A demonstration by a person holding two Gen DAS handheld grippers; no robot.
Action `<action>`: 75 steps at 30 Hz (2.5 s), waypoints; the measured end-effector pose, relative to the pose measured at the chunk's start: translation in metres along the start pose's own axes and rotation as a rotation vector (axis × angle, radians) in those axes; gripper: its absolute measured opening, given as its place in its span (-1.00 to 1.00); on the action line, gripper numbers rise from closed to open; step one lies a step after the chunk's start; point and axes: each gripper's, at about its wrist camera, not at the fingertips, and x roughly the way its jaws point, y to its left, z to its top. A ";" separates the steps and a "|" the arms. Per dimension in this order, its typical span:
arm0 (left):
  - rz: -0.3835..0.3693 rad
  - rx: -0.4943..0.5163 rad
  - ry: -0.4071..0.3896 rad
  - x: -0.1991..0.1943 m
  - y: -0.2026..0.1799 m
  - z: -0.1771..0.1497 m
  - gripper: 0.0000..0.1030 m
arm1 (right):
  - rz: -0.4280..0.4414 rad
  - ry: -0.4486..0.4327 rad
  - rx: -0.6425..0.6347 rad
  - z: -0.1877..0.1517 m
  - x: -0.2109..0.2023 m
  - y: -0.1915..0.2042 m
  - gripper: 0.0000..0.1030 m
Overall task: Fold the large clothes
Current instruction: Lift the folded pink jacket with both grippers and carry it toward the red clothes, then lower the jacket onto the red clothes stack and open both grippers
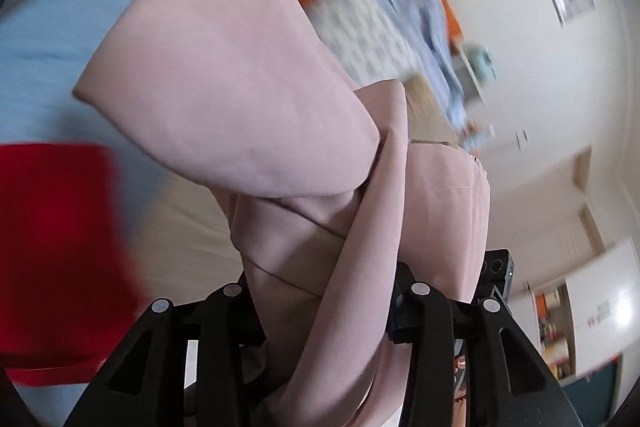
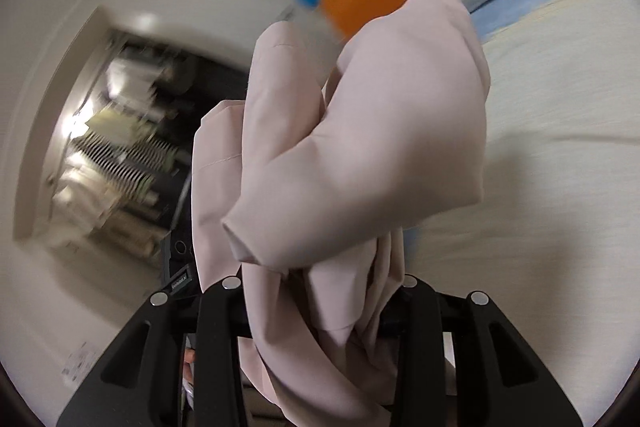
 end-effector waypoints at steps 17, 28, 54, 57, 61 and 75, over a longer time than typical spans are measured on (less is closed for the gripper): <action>-0.103 -0.440 -0.134 -0.125 0.349 -0.031 0.47 | 0.001 0.298 0.204 -0.102 0.259 -0.074 0.24; 0.224 -0.363 -0.164 -0.236 0.330 -0.028 0.78 | -0.271 0.164 -0.170 -0.053 0.135 -0.017 0.36; 0.509 0.123 -0.285 -0.101 0.285 0.038 0.70 | -0.651 0.021 -0.665 -0.094 0.308 0.004 -0.68; 0.639 0.171 -0.343 -0.124 0.255 0.026 0.72 | -0.660 -0.045 -0.718 -0.097 0.283 0.027 -0.12; 0.679 0.319 -0.516 -0.184 0.186 -0.046 0.94 | -0.560 -0.233 -0.777 -0.146 0.188 0.077 0.92; 0.677 0.344 -0.619 -0.212 0.115 -0.287 0.94 | -0.515 -0.121 -0.791 -0.369 0.107 0.085 0.91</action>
